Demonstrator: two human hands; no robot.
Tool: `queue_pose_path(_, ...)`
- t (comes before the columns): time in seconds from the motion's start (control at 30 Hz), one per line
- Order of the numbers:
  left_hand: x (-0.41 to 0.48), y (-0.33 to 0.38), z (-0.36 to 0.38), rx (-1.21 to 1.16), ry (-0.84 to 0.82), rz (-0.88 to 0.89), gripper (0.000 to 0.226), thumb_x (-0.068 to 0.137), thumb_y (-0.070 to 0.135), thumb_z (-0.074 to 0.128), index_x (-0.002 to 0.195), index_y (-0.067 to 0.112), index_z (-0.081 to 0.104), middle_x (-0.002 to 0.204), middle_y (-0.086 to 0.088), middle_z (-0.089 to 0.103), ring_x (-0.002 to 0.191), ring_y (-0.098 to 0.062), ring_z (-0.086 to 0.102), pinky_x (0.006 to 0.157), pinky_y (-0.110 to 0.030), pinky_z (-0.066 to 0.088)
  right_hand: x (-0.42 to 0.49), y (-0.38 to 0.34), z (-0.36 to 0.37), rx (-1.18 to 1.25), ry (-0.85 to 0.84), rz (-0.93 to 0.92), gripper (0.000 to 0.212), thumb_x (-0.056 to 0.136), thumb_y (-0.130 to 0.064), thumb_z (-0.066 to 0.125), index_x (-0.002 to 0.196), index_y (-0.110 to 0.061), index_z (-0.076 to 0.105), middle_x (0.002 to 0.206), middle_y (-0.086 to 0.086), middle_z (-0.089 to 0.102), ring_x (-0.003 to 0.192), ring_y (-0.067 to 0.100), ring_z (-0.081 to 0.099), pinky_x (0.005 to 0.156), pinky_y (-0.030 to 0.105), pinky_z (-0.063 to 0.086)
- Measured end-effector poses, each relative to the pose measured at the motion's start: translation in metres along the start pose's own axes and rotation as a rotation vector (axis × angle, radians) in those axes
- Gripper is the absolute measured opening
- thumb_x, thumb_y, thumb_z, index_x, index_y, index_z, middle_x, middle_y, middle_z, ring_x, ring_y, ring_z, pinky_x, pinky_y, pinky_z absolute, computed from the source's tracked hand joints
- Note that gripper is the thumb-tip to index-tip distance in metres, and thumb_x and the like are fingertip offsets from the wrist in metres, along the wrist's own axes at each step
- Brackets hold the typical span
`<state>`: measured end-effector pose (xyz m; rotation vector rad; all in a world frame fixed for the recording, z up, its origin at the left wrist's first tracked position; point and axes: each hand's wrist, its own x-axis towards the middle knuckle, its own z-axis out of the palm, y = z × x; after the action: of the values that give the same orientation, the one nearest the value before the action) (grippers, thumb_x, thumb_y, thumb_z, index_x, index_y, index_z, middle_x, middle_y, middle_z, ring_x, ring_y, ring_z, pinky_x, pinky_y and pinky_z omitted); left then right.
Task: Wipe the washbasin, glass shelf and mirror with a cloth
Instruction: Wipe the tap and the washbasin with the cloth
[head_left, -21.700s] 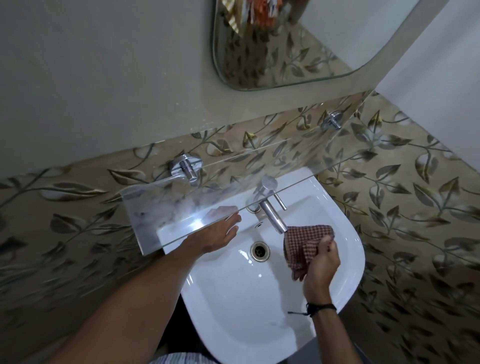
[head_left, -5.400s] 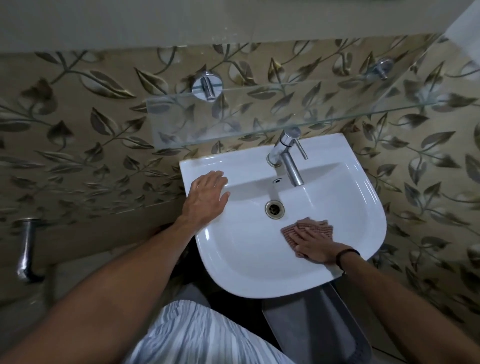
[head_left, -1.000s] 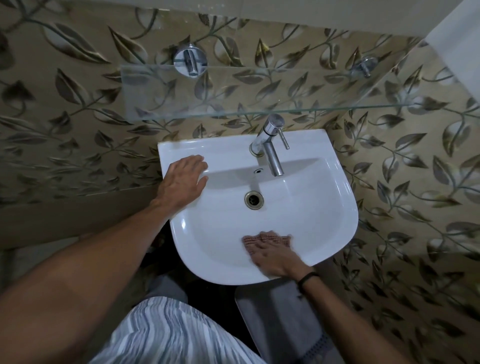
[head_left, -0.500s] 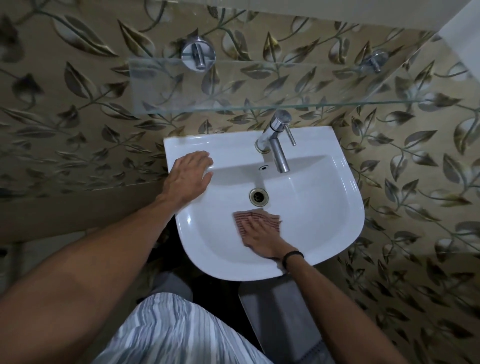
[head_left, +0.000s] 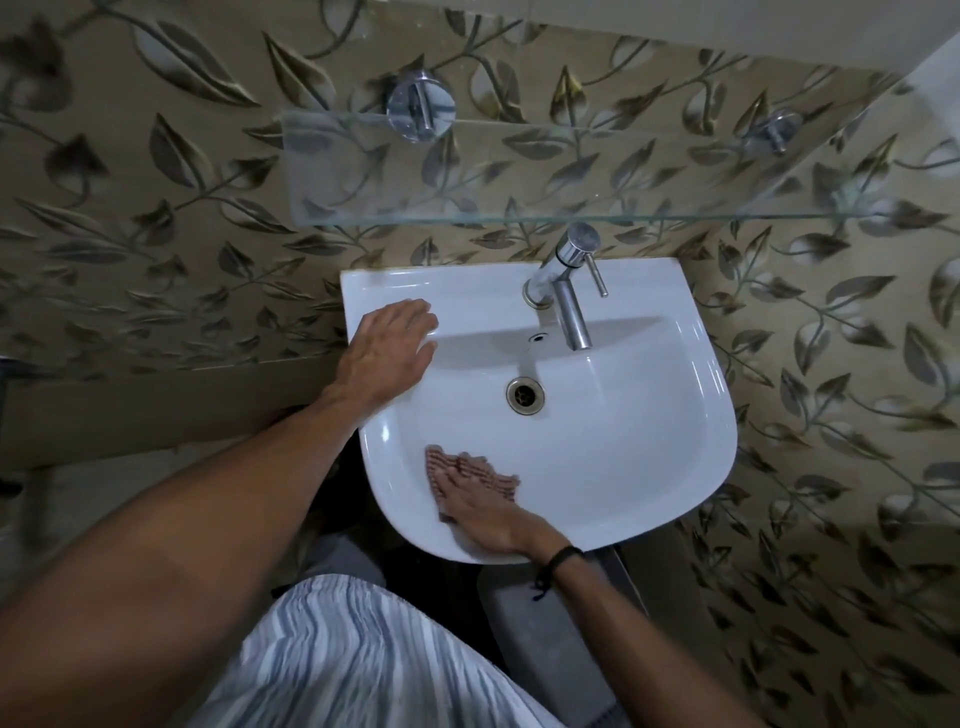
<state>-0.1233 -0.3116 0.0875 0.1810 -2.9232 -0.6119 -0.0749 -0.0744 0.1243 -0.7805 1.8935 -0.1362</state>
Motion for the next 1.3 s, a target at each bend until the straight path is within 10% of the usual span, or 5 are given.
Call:
queue_pose_path(0.1,0.000,0.000,-0.003,-0.004,0.009,-0.005,0.031,0.099,0.030,0.053,0.128,0.020,0.057,0.146,-0.001,0.050,0.137,-0.022,0.042,0.110,-0.042,0.032,-0.005,-0.011,0.013,0.214,0.123,0.011,0.051,0.110,-0.032,0.027,0.157,-0.014,0.028,0.167,0.001,0.015,0.155,0.018,0.009,0.125,0.034,0.004)
queue_pose_path(0.3,-0.002,0.001,-0.004,-0.006,0.009,0.001,0.028,0.099,0.030,0.053,0.126,0.022,0.057,0.146,0.001,0.050,0.137,-0.021,0.041,0.110,-0.040,0.032,-0.046,0.095,0.011,-0.123,0.200,0.093,0.063,0.100,-0.064,0.015,0.140,-0.037,0.055,0.156,-0.006,0.043,0.148,0.017,0.032,0.119,0.042,0.026)
queue_pose_path(0.57,-0.002,-0.001,-0.003,-0.003,0.023,0.001,0.026,0.098,0.028,0.056,0.123,0.022,0.058,0.143,0.000,0.052,0.134,-0.022,0.045,0.107,-0.041,0.034,-0.070,0.133,0.025,-0.226,0.665,0.485,0.053,0.087,-0.048,0.029,0.110,-0.035,0.075,0.133,-0.008,0.066,0.134,0.027,0.051,0.110,0.048,0.032)
queue_pose_path(0.97,-0.002,-0.002,-0.002,0.011,0.024,0.020,0.027,0.098,0.028,0.056,0.124,0.020,0.057,0.144,-0.001,0.051,0.135,-0.023,0.043,0.107,-0.043,0.035,0.007,0.022,0.020,-0.344,0.168,-0.092,0.047,0.108,-0.020,0.023,0.151,-0.006,0.035,0.167,0.010,0.014,0.155,0.025,0.006,0.124,0.049,0.004)
queue_pose_path(1.3,0.000,-0.003,-0.001,0.022,0.006,-0.002,0.030,0.098,0.030,0.055,0.127,0.021,0.058,0.146,0.001,0.050,0.138,-0.020,0.042,0.110,-0.039,0.032,0.031,0.189,-0.003,-0.306,0.110,0.540,0.090,0.080,-0.068,-0.009,0.158,-0.026,0.008,0.169,0.002,0.000,0.154,0.037,-0.005,0.119,0.064,0.001)
